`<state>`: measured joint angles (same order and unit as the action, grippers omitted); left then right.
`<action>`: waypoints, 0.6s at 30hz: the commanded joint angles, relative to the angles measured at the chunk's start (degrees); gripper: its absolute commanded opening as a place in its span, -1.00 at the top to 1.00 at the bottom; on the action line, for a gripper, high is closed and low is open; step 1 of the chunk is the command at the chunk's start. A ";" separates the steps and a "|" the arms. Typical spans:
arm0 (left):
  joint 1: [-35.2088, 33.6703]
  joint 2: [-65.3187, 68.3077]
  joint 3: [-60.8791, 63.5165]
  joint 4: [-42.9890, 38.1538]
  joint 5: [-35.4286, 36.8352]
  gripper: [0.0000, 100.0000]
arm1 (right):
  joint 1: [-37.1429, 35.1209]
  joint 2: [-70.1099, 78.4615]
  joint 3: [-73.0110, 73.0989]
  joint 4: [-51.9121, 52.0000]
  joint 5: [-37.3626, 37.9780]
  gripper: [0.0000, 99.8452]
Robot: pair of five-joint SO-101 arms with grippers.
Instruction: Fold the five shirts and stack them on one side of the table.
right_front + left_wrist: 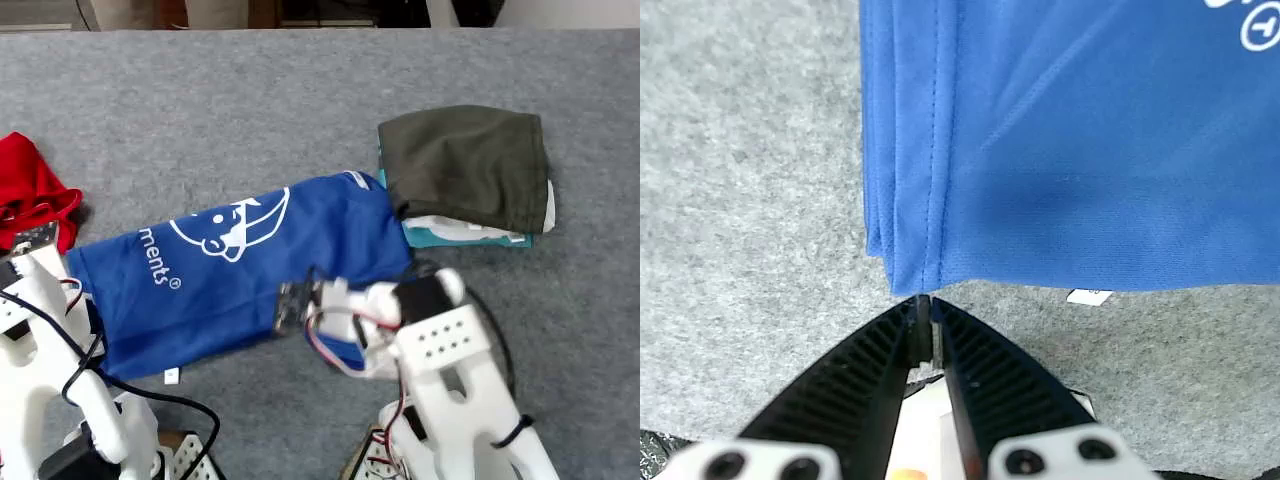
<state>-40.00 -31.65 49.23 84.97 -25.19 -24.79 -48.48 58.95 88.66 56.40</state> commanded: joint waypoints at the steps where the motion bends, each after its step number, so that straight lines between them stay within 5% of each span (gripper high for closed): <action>1: -0.53 -1.10 -0.09 0.44 -0.18 0.96 | -2.59 -1.63 6.99 -6.33 0.88 0.65; 9: -0.53 -1.01 -0.09 0.44 -0.18 0.96 | -2.68 10.77 16.66 -25.93 0.97 0.63; 18: -0.53 -0.92 -0.26 0.70 -0.18 0.96 | -2.07 19.74 12.35 -28.48 0.79 0.66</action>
<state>-40.00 -31.65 49.23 84.97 -25.19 -26.46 -30.99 71.34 62.55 56.75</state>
